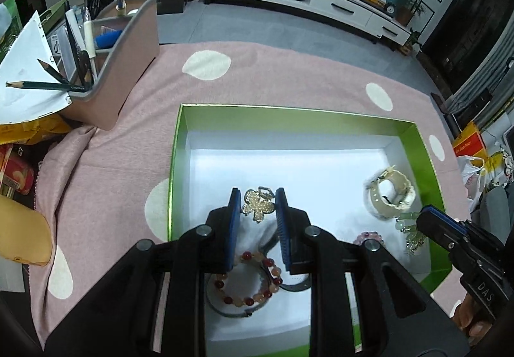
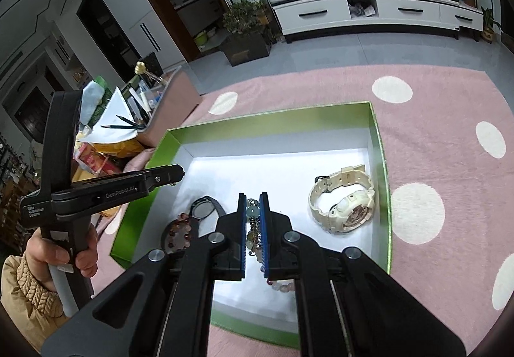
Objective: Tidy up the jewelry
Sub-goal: 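Carry the flower charm and jade charm into the green box and open both tools, then move both tools back toward the wooden bracelet and silver ring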
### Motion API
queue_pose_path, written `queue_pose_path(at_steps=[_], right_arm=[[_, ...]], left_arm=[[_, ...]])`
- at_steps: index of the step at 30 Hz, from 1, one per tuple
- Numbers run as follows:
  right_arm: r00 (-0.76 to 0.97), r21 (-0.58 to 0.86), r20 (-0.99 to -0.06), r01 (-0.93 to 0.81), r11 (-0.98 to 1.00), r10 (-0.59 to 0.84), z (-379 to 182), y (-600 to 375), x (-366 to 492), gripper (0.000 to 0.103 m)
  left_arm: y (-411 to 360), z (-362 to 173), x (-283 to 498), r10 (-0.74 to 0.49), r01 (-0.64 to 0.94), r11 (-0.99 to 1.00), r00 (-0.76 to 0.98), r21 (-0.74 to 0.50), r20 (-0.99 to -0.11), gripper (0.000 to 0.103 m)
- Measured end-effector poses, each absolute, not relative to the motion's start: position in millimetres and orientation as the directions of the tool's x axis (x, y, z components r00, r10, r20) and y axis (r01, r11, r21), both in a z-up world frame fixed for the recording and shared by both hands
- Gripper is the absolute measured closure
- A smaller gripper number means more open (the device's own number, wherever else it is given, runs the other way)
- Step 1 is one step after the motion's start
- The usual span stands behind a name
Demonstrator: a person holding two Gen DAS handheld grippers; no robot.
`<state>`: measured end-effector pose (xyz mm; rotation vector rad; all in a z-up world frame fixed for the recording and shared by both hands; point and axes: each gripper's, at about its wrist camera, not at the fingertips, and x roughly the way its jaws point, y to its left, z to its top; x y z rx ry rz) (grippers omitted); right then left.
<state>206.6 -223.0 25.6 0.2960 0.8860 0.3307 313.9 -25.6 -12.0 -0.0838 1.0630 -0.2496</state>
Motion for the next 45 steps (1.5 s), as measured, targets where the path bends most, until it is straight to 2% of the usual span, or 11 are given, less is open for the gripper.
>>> queue_pose_path(at_steps=[14,16,17,19,21,23,26,28,31,34,45], right_arm=[[0.586,0.350,-0.730,-0.121,0.929,0.352,6.8,-210.5,230.9,0.096],[0.592,0.357,-0.727,-0.107,0.928,0.348,7.2,-211.1,233.2,0.093],[0.594,0.362,-0.725,-0.100,0.927,0.348,7.6,-212.5,233.5,0.088],[0.602,0.365,-0.720,-0.096,0.926,0.346,9.5,-214.3,232.3,0.083],[0.611,0.357,-0.715,-0.098,0.929,0.339,12.6,-216.3,228.9,0.083],[0.614,0.362,-0.710,-0.099,0.927,0.344,16.0,-219.2,225.2,0.082],[0.622,0.357,-0.702,-0.112,0.927,0.345,22.0,-221.0,216.0,0.074],[0.632,0.343,-0.697,-0.122,0.931,0.339,26.7,-221.5,207.5,0.074],[0.643,0.326,-0.685,-0.149,0.933,0.342,35.4,-220.4,191.7,0.073],[0.665,0.305,-0.661,-0.183,0.934,0.347,48.1,-219.2,168.8,0.065],[0.683,0.273,-0.627,-0.258,0.927,0.375,72.1,-218.6,96.9,0.064]], left_arm=[[-31.4,-25.5,320.6,-0.212,0.170,0.974,0.458,-0.149,-0.863,0.081],[-31.1,-25.6,320.2,-0.212,0.171,0.974,0.459,-0.148,-0.863,0.081],[-31.2,-25.6,319.9,-0.213,0.173,0.974,0.460,-0.149,-0.862,0.080],[-30.4,-25.1,320.2,-0.217,0.175,0.973,0.458,-0.151,-0.862,0.078],[-28.9,-23.4,319.5,-0.219,0.173,0.973,0.461,-0.155,-0.860,0.073],[-28.1,-21.1,318.0,-0.228,0.174,0.971,0.466,-0.164,-0.855,0.053],[-28.9,-14.4,312.2,-0.233,0.184,0.969,0.476,-0.163,-0.848,0.052],[-28.3,-7.4,306.4,-0.232,0.188,0.969,0.489,-0.158,-0.841,0.051],[-24.5,5.4,295.4,-0.237,0.191,0.969,0.513,-0.159,-0.825,0.046],[-18.4,20.3,280.8,-0.241,0.196,0.968,0.542,-0.157,-0.805,0.039],[14.1,50.9,200.3,-0.244,0.185,0.969,0.613,-0.164,-0.751,0.031]])
